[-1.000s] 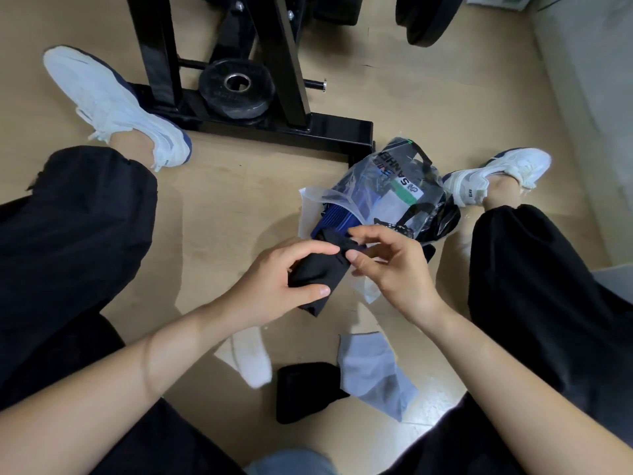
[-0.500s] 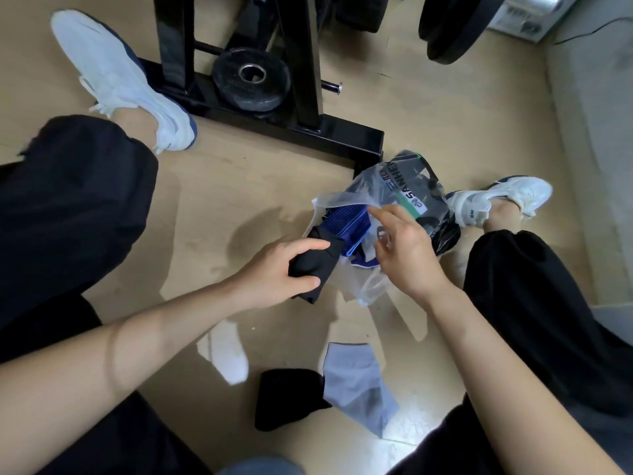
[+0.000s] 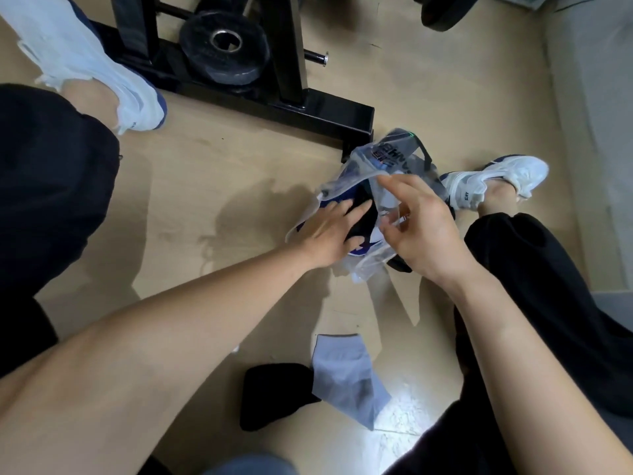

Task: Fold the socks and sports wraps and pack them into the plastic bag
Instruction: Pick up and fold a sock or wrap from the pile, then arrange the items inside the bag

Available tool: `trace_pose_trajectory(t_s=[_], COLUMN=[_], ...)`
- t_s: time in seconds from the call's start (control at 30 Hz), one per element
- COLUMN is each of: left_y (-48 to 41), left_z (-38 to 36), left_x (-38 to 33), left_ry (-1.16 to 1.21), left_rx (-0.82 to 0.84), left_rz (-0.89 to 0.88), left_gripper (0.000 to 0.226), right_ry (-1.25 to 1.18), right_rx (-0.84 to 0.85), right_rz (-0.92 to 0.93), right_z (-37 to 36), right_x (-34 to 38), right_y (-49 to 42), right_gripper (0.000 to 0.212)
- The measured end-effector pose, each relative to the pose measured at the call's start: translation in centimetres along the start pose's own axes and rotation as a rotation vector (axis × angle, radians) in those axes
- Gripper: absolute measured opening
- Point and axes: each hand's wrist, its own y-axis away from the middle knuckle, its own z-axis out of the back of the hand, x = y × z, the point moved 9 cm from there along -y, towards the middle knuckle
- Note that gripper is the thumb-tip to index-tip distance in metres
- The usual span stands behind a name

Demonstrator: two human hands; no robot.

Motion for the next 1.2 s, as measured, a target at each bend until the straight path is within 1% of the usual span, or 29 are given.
trace_pose_trajectory(t_s=[0.03, 0.1, 0.2, 0.3, 0.33, 0.37, 0.43, 0.53, 0.73, 0.83, 0.9, 0.97, 1.0, 1.07, 1.1, 1.13, 1.17, 1.2], left_y=[0.1, 0.6, 1.4, 2.0, 2.0, 1.8, 0.8, -0.4, -3.4, -3.9, -2.9, -0.7, 0.8, 4.8, 6.9, 8.9, 10.6, 11.8], left_z=[-0.6, -1.3, -0.6, -0.5, -0.8, -1.1, -2.1, -3.0, -3.4, -3.4, -2.9, -1.9, -1.1, 1.2, 1.7, 1.9, 1.5, 0.5], left_x=[0.3, 0.2, -0.2, -0.8, -0.9, -0.6, 0.5, 1.4, 2.2, 2.4, 2.6, 2.9, 2.9, 2.4, 2.6, 2.5, 2.3, 2.1], left_ry=[-0.114, -0.250, -0.310, -0.341, -0.356, -0.352, -0.329, -0.285, -0.210, -0.161, -0.102, 0.010, 0.067, 0.086, 0.067, 0.042, 0.027, 0.016], left_rx=[0.018, 0.003, -0.131, -0.217, -0.191, -0.134, 0.015, 0.141, 0.214, 0.265, 0.265, 0.199, 0.125, -0.111, -0.213, -0.264, -0.267, -0.232], left_rz=[-0.007, -0.032, -0.089, -0.257, -0.285, -0.270, -0.156, -0.044, 0.081, 0.088, 0.058, 0.012, -0.022, -0.127, -0.150, -0.156, -0.161, -0.173], left_gripper=[0.075, 0.074, 0.069, 0.056, 0.054, 0.055, 0.060, 0.066, 0.075, 0.072, 0.066, 0.059, 0.055, 0.042, 0.032, 0.022, 0.015, 0.011], right_ry=[0.000, -0.003, -0.006, -0.002, -0.004, -0.009, -0.017, -0.006, 0.027, 0.043, 0.044, 0.050, 0.050, 0.044, 0.033, 0.020, 0.013, 0.014], right_rx=[0.002, 0.013, 0.022, 0.027, 0.029, 0.033, 0.043, 0.055, 0.064, 0.089, 0.105, 0.118, 0.124, 0.135, 0.137, 0.136, 0.133, 0.124], right_rz=[0.000, 0.001, 0.006, 0.018, 0.018, 0.015, 0.009, -0.001, -0.016, -0.013, -0.003, 0.025, 0.038, 0.058, 0.071, 0.081, 0.087, 0.091], right_z=[0.0, 0.0, 0.0, -0.1, -0.1, -0.1, -0.1, -0.1, -0.3, -1.0, -1.3, -1.6, -1.8, -2.1, -2.3, -2.3, -2.1, -1.9], right_x=[0.0, -0.1, -0.2, -0.1, 0.0, 0.1, 0.1, 0.0, -0.2, -0.4, -0.4, -0.5, -0.5, -0.5, -0.5, -0.4, -0.3, -0.2], right_y=[0.0, 0.1, 0.3, 0.4, 0.5, 0.5, 0.5, 0.5, 0.4, 0.4, 0.6, 1.0, 1.2, 1.8, 2.2, 2.5, 2.8, 3.0], right_gripper=[0.061, 0.060, 0.060, 0.061, 0.061, 0.061, 0.063, 0.065, 0.067, 0.068, 0.069, 0.068, 0.066, 0.060, 0.057, 0.053, 0.050, 0.048])
